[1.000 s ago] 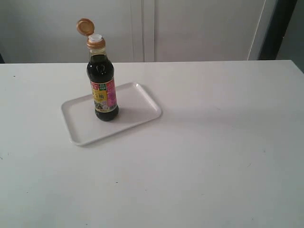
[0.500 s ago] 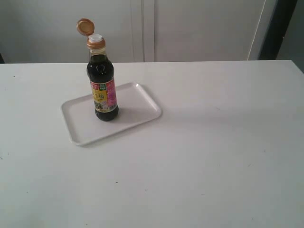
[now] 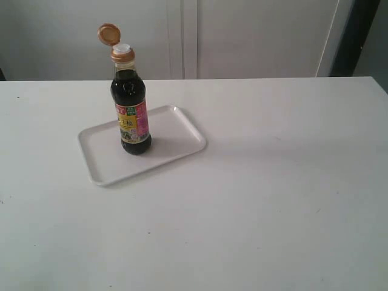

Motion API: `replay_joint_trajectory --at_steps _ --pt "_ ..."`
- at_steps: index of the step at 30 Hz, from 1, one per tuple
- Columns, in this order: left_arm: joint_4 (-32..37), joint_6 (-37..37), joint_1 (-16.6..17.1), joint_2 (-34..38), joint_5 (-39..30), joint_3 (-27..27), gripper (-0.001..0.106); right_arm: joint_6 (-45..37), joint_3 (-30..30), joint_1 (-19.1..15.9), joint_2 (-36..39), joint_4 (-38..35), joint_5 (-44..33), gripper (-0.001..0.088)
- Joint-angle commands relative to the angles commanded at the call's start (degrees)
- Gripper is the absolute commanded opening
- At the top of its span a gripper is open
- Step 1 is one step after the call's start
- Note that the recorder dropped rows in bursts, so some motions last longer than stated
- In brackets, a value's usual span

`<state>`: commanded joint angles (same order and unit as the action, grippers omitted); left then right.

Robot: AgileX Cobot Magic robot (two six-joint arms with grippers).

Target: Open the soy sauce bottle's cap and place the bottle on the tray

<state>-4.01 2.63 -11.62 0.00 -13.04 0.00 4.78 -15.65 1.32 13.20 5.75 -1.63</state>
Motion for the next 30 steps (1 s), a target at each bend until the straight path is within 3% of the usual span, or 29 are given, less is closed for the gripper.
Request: replay_joint_trajectory --at_steps 22,30 --pt "0.0 0.0 0.0 0.0 0.0 0.0 0.0 -0.8 0.0 0.0 0.0 0.0 -1.1 0.0" --pt "0.0 0.0 0.0 0.0 0.0 0.0 0.0 -4.8 2.0 0.0 -1.4 -5.8 -4.4 0.0"
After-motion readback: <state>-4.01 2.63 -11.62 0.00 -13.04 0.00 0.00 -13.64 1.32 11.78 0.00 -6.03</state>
